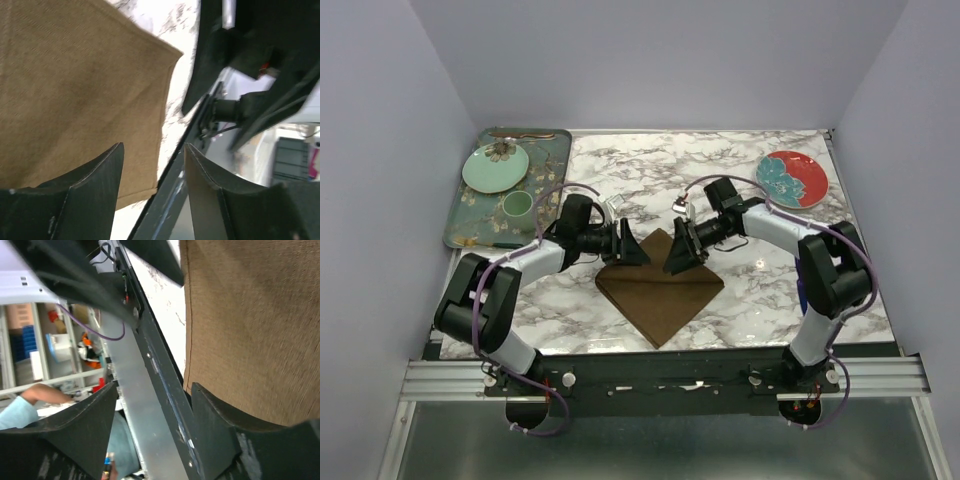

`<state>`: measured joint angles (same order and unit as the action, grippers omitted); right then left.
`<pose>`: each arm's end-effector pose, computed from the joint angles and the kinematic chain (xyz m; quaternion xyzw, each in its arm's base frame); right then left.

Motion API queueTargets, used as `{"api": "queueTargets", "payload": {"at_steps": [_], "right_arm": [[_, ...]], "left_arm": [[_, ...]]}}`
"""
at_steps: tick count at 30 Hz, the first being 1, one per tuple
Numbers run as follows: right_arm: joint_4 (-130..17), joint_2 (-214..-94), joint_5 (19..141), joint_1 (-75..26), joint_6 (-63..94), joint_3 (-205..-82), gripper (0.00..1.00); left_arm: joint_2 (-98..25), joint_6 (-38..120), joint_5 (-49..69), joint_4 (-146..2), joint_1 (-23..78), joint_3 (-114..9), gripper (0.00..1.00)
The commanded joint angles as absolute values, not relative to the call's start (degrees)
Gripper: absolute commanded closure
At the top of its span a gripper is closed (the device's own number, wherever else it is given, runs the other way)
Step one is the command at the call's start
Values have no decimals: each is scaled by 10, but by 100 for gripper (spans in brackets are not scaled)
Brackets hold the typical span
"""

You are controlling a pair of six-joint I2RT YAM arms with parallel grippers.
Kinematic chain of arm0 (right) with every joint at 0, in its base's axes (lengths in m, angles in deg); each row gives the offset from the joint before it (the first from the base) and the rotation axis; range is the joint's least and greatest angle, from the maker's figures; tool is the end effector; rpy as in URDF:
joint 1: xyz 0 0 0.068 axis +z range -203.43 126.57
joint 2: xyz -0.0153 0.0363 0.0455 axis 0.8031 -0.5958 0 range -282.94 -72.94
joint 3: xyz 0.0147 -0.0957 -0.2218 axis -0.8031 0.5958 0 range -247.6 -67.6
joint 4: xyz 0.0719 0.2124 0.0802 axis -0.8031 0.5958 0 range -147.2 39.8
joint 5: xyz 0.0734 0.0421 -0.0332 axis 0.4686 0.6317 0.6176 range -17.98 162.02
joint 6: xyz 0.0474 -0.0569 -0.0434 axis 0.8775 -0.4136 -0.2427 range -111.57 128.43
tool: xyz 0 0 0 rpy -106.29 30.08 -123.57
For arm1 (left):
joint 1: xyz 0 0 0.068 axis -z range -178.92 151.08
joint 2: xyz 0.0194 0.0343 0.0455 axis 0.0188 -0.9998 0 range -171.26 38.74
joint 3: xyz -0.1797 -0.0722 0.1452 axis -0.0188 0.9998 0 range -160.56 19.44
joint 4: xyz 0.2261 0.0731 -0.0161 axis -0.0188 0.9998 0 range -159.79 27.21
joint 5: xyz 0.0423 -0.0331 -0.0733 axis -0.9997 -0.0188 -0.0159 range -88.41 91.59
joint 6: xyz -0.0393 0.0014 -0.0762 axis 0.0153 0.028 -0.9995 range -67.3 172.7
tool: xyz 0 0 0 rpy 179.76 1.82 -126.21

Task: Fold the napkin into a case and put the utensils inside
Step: Smooth out the upper triangle-folded napkin at the center of the board.

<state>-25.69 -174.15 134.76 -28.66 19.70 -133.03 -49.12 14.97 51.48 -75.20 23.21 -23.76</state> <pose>0.2629 0.1954 0.1609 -0.2002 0.8193 0.5373 0.0020 0.2608 -0.1684 0.1558 0.0679 0.8362 -0.5241 0.1466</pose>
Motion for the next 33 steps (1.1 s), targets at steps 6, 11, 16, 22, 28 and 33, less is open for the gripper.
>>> {"api": "queueTargets", "payload": {"at_steps": [6, 11, 16, 22, 28, 33], "right_arm": [[-382, -1852, 1400, -286, 279, -1311, 36], [-384, -1891, 1400, -293, 272, -1293, 37], [-384, -1921, 1390, -329, 255, -1259, 38], [-368, -1927, 1374, -361, 234, -1232, 40], [-311, -1910, 1357, -380, 178, -1210, 41], [-285, -1902, 1331, -409, 149, -1200, 41]], "left_arm": [[-599, 7, 584, -953, 236, -234, 44], [-651, 39, 601, -935, 230, -219, 46], [-688, 103, 586, -879, 194, -200, 48], [-717, 166, 588, -811, 167, -216, 48], [-714, 197, 582, -781, 155, -213, 48], [-710, 213, 578, -768, 143, -210, 49]]}}
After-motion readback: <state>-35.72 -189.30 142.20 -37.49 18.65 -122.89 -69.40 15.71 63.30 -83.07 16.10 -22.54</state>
